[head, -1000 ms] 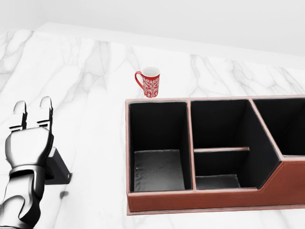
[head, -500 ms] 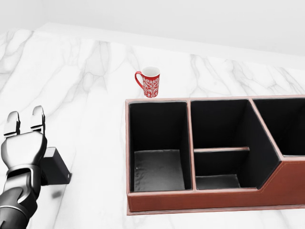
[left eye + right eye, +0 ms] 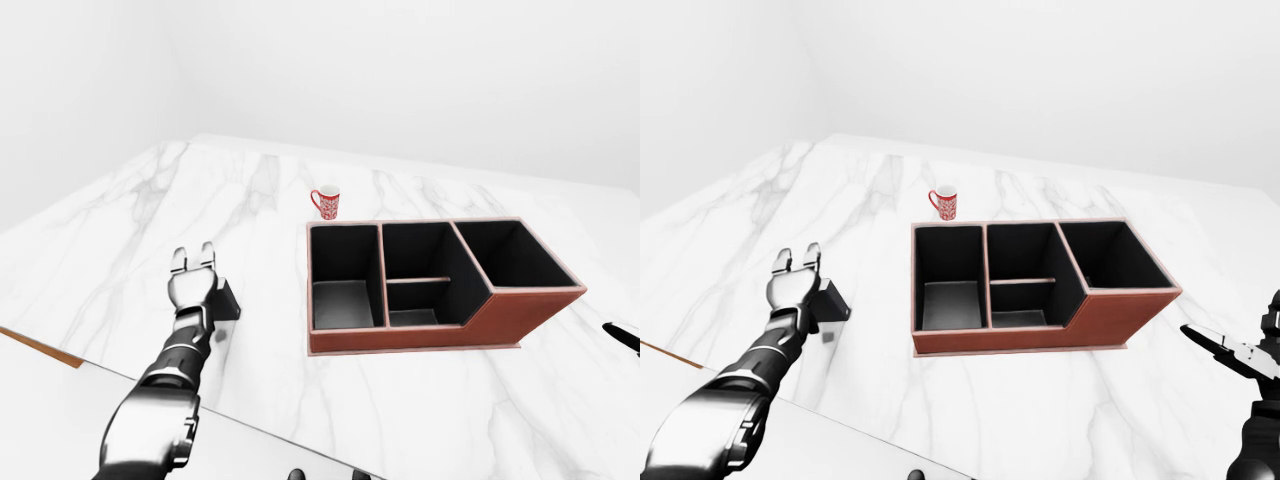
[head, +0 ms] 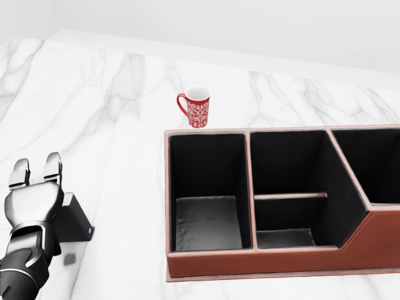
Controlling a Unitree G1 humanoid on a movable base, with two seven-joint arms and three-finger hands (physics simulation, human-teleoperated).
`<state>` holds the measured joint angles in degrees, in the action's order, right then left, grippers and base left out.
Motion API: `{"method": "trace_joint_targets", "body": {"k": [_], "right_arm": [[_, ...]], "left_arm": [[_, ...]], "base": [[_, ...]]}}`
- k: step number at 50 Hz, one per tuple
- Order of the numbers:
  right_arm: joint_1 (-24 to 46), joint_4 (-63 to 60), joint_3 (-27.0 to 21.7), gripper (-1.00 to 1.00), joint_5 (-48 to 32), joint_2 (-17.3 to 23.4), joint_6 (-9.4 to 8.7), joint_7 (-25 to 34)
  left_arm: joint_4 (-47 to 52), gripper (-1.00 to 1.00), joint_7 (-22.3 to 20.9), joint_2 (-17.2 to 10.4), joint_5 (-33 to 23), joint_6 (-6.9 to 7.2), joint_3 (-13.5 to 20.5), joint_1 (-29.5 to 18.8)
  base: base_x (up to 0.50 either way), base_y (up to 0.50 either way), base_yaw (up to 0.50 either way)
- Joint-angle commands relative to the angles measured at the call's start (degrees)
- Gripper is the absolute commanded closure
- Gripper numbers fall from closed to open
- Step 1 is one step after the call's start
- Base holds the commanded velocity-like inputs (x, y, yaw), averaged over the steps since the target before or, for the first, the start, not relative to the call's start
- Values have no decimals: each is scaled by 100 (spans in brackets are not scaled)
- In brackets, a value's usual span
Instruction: Pick up the book and place it in the left compartment of the caddy.
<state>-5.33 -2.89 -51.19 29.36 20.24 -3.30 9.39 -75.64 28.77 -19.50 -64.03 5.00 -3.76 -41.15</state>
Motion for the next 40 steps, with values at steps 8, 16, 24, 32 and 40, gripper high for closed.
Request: {"method": "trace_joint_targets", "body": {"k": [8, 16, 24, 32, 40], "right_arm": [[-6, -9, 16, -100, -14, -12, 16, 0], [-9, -15, 12, -100, -16, -12, 13, 3], [21, 38, 24, -100, -27, 9, 27, -7], [5, 21, 27, -100, -32, 11, 17, -24], [13, 39, 35, -100, -40, 11, 39, -22]], "left_arm": [[-254, -100, -173, 76, -327, 0, -32, -126], [-313, -100, -526, 64, -435, 0, 7, -84], [-331, -100, -683, 84, -515, 0, 19, -39], [-375, 100, -965, 138, -560, 0, 52, 141], [-374, 100, -1012, 131, -577, 0, 90, 131]], "base": [[0, 0, 0], [0, 0, 0], [0, 0, 0], [0, 0, 0], [0, 0, 0]]}}
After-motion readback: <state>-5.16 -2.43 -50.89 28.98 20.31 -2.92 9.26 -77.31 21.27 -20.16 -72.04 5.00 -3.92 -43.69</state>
